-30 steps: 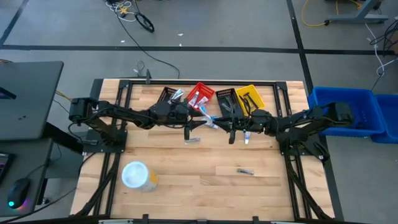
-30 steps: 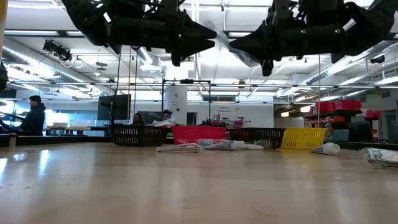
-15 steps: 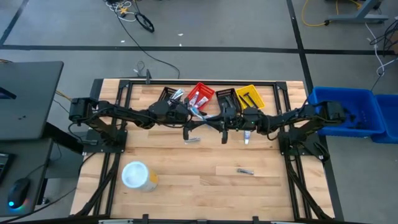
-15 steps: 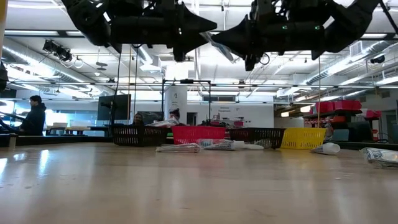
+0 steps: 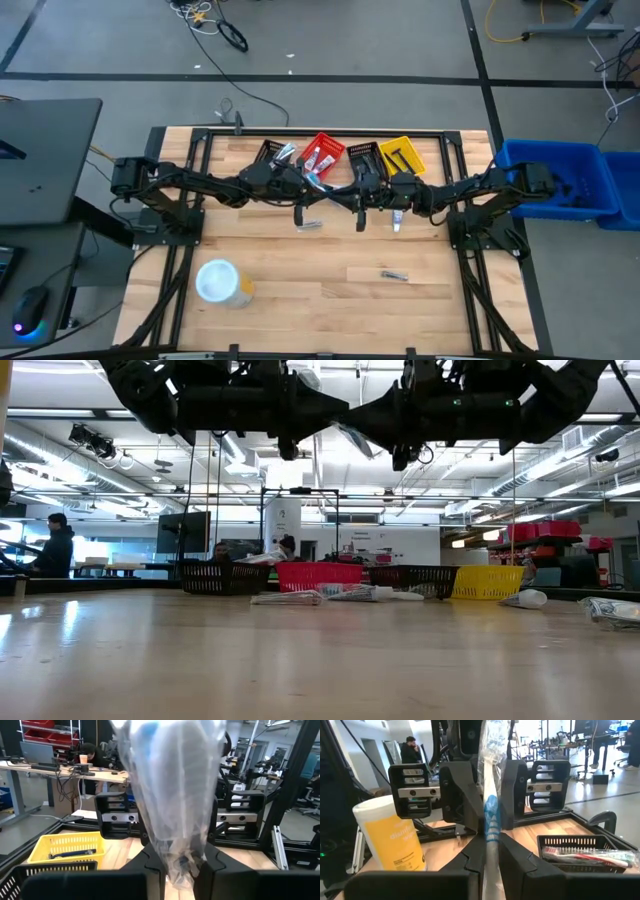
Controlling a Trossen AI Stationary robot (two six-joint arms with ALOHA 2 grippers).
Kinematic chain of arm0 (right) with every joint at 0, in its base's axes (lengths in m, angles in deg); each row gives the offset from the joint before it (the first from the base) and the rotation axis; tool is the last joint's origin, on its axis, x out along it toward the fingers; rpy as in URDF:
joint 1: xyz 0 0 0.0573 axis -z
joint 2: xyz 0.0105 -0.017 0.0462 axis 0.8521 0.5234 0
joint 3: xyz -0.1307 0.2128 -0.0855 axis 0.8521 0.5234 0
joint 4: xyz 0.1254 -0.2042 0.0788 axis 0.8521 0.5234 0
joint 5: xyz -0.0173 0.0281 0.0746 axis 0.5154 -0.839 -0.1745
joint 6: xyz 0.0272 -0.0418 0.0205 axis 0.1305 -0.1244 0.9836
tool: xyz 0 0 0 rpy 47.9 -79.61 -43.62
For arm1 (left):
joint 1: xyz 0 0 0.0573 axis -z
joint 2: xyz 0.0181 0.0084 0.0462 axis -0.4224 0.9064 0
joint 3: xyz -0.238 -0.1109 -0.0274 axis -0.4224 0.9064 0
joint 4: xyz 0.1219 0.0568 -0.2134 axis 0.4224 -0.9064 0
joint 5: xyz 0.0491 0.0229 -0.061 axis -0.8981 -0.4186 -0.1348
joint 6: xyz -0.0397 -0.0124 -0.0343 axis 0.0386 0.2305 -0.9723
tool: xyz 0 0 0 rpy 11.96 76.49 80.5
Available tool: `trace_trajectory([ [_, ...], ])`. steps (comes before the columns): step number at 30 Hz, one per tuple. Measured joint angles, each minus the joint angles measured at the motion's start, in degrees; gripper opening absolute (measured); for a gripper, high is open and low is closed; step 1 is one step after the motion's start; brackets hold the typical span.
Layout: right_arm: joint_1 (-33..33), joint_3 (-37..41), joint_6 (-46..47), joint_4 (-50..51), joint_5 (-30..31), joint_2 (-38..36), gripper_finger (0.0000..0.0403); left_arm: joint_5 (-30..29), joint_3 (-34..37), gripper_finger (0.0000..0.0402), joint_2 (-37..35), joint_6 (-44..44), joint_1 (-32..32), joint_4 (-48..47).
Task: Pick & Place Travel size toiletries
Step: Put the bottom blue toothbrush into the left black bin
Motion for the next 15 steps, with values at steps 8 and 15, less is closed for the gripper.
trace_trajectory([
  [8,0.33,-0.02,0.44,2.56,0.22,-0.19,0.0102,-1.86,0.00,0.0061,0.00,-1.16,0.02,-2.64],
  [15,2.37,-0.04,-0.08,19.05,4.48,-6.63,0.0150,-7.90,0.00,0.0055,-0.25,-3.29,-0.39,-7.44],
])
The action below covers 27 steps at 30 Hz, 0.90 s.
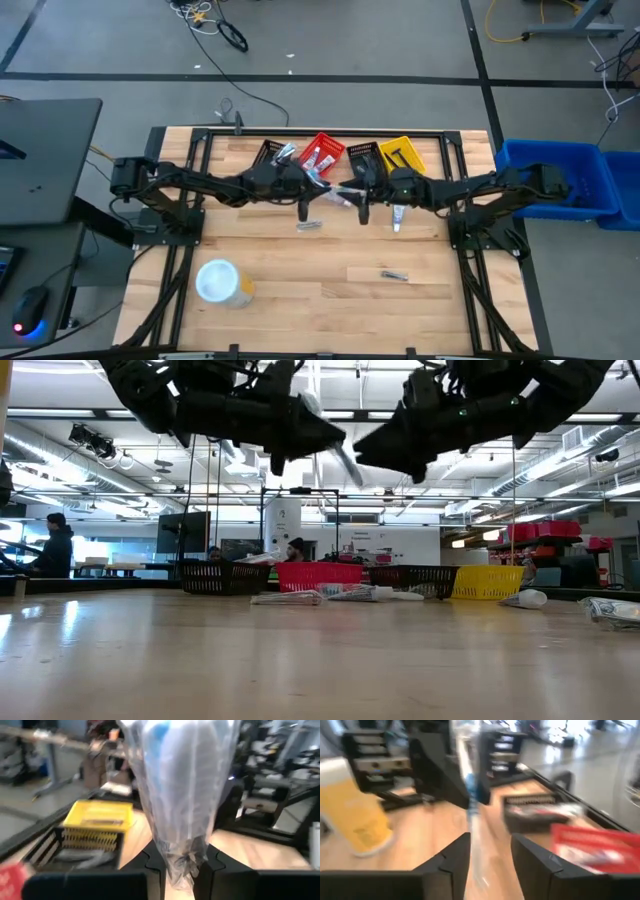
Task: Pick & Place Travel size toiletries
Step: Put the bottom blue toothbrush into the left black bin
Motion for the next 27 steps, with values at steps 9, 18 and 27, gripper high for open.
trace_trajectory([
  [9,3.75,0.00,-0.40,16.23,6.25,-6.29,0.0188,-7.13,-2.03,0.0055,-7.83,-1.62,-5.64,-24.46],
  [18,9.67,0.00,-1.55,20.83,8.25,-5.70,0.0185,-11.57,-12.71,0.0055,-10.05,0.75,-15.15,-59.71],
  [27,12.24,0.00,-1.99,20.90,8.04,-5.70,0.0158,-9.77,-15.47,0.0055,-10.03,2.53,-23.20,-71.23],
])
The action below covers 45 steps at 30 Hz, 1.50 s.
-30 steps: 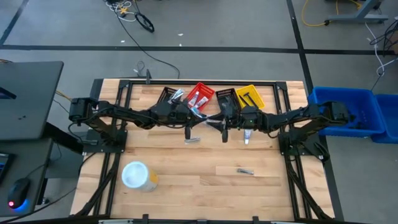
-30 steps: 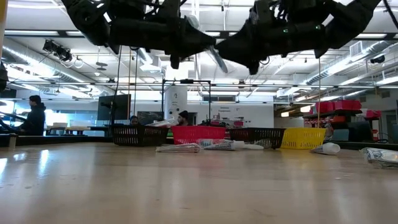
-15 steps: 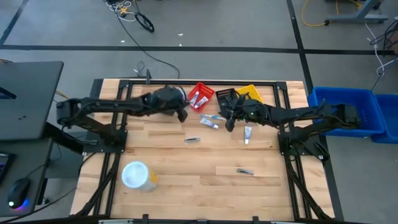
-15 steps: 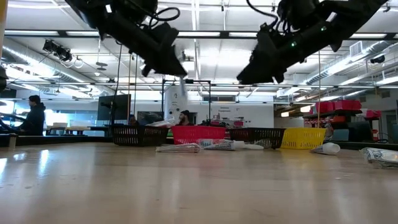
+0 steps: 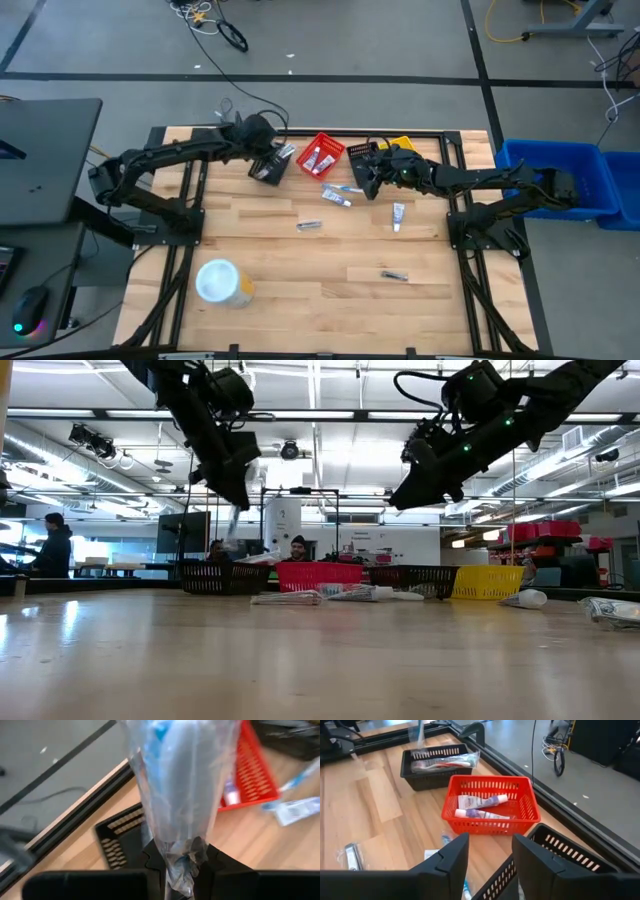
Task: Pick & Place Travel size toiletries
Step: Put the bottom blue toothbrush into the left black bin, then put the toothpaste into the red bin
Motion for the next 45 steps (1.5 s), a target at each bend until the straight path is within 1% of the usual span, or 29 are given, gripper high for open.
trace_trajectory([
  [3,-0.01,0.00,-0.01,-0.01,0.02,0.00,0.0154,1.70,0.00,0.0055,0.10,0.05,-3.15,-2.84],
  [7,-0.01,0.00,-0.04,-0.03,-0.41,0.00,0.0155,4.00,0.04,0.0055,3.47,0.91,-6.04,-5.97],
  [14,-0.01,0.00,-0.02,0.02,-0.44,0.02,0.0152,4.36,0.02,0.0055,11.51,4.10,-6.71,-5.49],
  [21,-0.01,0.02,-1.46,0.00,-0.42,0.02,0.0150,4.34,0.02,0.0066,14.95,4.50,-6.73,-5.07],
  [26,-0.01,0.02,-1.46,0.01,-0.44,0.02,0.0155,3.91,0.02,0.0087,14.99,5.70,-6.73,-4.42],
  [30,-0.01,0.02,-1.46,0.01,-0.63,0.02,0.0161,3.81,0.02,0.0117,14.99,6.38,-6.73,-3.89],
  [35,-0.03,0.02,-1.46,0.44,-0.70,0.02,0.0166,-0.27,0.02,0.0161,14.99,6.91,-6.68,-3.86],
  [37,-0.03,0.02,-1.28,0.94,-0.68,0.02,0.0167,-0.65,-0.21,0.0174,14.99,6.99,-6.53,-4.22],
  [41,-0.03,0.02,-1.25,1.75,-1.01,0.04,0.0164,0.60,-2.63,0.0188,14.40,8.58,-5.12,-5.07],
  [45,-0.03,0.02,-1.22,2.34,-5.31,0.04,0.0161,1.05,-7.08,0.0187,13.17,8.90,-2.62,-8.32],
])
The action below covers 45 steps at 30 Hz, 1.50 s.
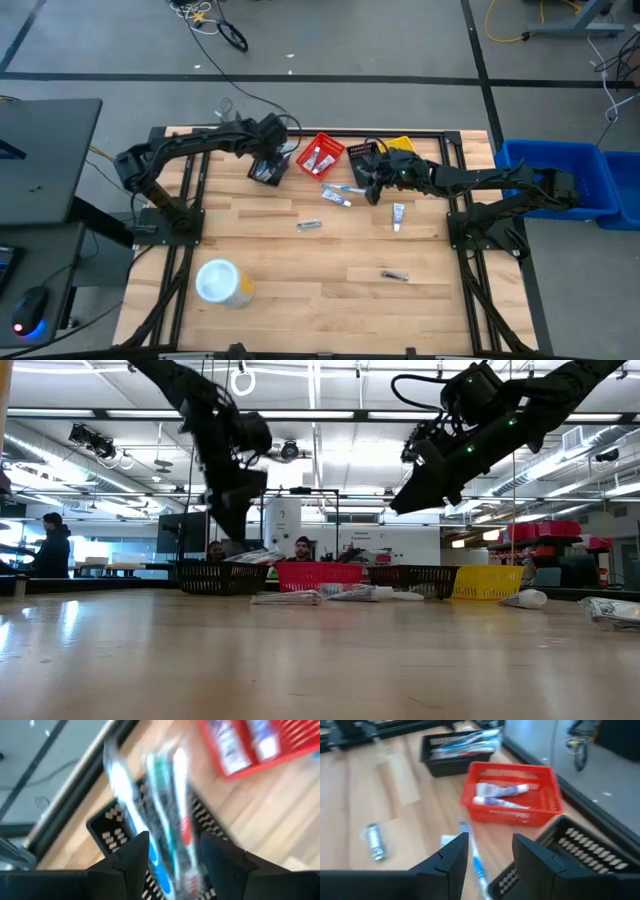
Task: Pick & Place Travel size toiletries
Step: Put the toothpaste into the red bin
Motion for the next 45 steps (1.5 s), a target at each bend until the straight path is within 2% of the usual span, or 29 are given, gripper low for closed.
trace_trajectory([
  [3,-0.04,0.00,0.17,1.22,-2.76,0.00,0.0165,-0.67,-2.99,0.0180,-0.90,-0.41,2.37,-1.33],
  [9,-0.59,0.00,2.61,4.37,-6.58,0.00,0.0187,1.41,-4.98,0.0165,-1.56,2.29,8.70,2.62],
  [14,-3.53,0.02,4.87,5.14,-6.58,1.63,0.0202,0.69,-4.98,0.0159,-1.52,1.44,13.35,5.38],
  [19,-8.01,0.04,4.27,0.60,-4.93,7.56,0.0200,-0.61,-4.96,0.0150,-2.06,1.05,16.27,7.59],
  [28,-10.60,0.04,3.21,-5.68,1.89,18.15,0.0176,0.02,-4.94,0.0142,-2.04,1.14,17.49,8.02],
  [38,-10.27,0.04,2.58,-9.23,1.92,25.93,0.0192,-0.13,-4.94,0.0142,-2.04,1.75,17.47,8.36],
  [45,-10.16,0.02,2.59,-10.88,2.09,26.73,0.0170,-0.20,-4.92,0.0142,-2.04,1.86,17.47,9.22],
])
